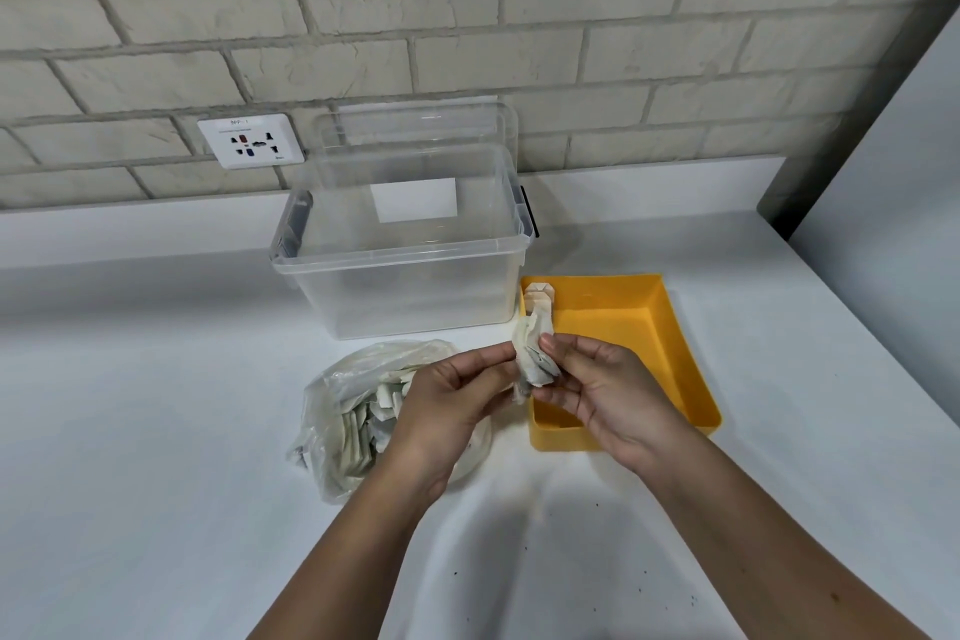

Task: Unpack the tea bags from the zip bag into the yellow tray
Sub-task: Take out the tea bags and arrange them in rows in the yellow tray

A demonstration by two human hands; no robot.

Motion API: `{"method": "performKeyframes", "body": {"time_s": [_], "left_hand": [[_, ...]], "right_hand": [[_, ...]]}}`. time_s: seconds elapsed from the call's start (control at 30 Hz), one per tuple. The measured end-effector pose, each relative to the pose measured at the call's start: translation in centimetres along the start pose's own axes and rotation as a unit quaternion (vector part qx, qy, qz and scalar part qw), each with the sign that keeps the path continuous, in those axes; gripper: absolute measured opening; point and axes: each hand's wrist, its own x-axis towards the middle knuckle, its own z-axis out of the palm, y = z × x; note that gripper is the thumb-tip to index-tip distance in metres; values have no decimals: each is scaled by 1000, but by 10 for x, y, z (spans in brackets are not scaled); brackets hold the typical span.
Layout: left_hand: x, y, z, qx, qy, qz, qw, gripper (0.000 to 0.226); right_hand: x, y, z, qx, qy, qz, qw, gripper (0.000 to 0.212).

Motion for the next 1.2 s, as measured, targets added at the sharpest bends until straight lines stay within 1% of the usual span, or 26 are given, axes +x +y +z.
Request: {"method": "performKeyframes", "body": {"time_s": [0.13,0.27,0.43,0.7,0.83,1.03,1.1,1.2], "left_hand": [[-1,1,2,-5,15,9,1000,20],[1,0,4,-2,24,9,1000,20],[1,0,6,-19,25,-2,999,14],[0,0,6,-27,32,-15,999,18],[0,-2,4,-27,42,-21,999,18],[3,-4,5,6,71,-17,997,15],[7,-4,5,-1,88,-22,996,16],[10,-4,0,-7,109,-30,994,14]], "right_hand": [[1,3,4,-9,12,-22,1000,18],[0,3,4,-15,13,-27,999,14],[2,4,5,-44,25,-52,997,15],[4,8,6,-62,25,-60,996,18],[3,8,6,-44,27,-56,997,17],[7,11,4,-61,33,-67,995,19],[12,10,-1,-84,50,-75,992,18],[29,0,-17,-120,95,-95,984,11]]}}
